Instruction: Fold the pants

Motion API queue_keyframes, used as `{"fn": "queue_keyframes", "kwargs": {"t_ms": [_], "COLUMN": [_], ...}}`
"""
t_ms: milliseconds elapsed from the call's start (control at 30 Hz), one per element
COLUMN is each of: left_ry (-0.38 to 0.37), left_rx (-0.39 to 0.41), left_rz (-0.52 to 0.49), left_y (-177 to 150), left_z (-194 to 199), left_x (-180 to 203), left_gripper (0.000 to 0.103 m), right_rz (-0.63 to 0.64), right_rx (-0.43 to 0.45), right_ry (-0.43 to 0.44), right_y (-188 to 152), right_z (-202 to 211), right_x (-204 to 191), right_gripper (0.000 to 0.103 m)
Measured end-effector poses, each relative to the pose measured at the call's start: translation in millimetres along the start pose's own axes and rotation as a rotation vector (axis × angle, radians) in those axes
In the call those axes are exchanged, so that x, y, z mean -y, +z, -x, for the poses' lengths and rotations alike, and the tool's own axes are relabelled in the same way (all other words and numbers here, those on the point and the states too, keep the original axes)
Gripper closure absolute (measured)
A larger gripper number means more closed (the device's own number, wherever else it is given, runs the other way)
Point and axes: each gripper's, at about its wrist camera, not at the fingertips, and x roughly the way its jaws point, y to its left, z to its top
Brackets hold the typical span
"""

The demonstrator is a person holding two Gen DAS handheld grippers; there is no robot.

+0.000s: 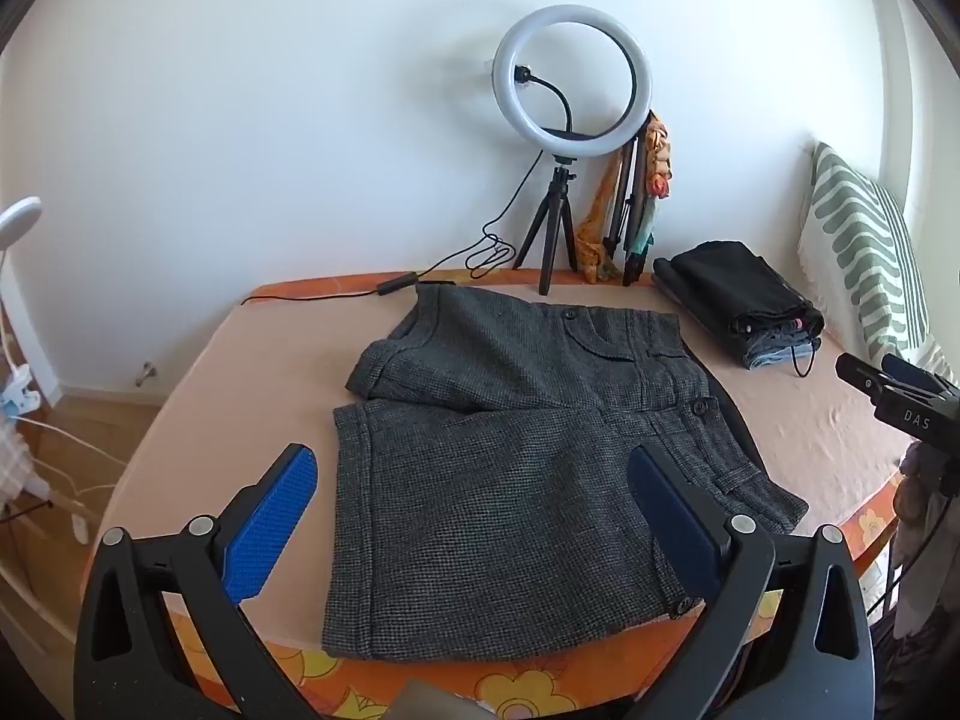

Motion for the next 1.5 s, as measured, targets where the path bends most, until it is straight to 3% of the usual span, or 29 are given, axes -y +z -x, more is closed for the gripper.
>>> {"fn": "queue_keyframes", "kwargs": {"t_ms": [1500], "left_ry": [0.001], "left_rx": [0.013], "left_rz": [-0.003], "left_y": [1.8], "left_z": [1.8], "left_x": [1.9], "left_gripper": [0.001], "right_rz": [0.005], "right_rx": [-0.009], "right_ry": [0.005], "right_y": [-0.8], "right_z": [-3.3], "right_x": [-2.2], "right_gripper": [0.0]}}
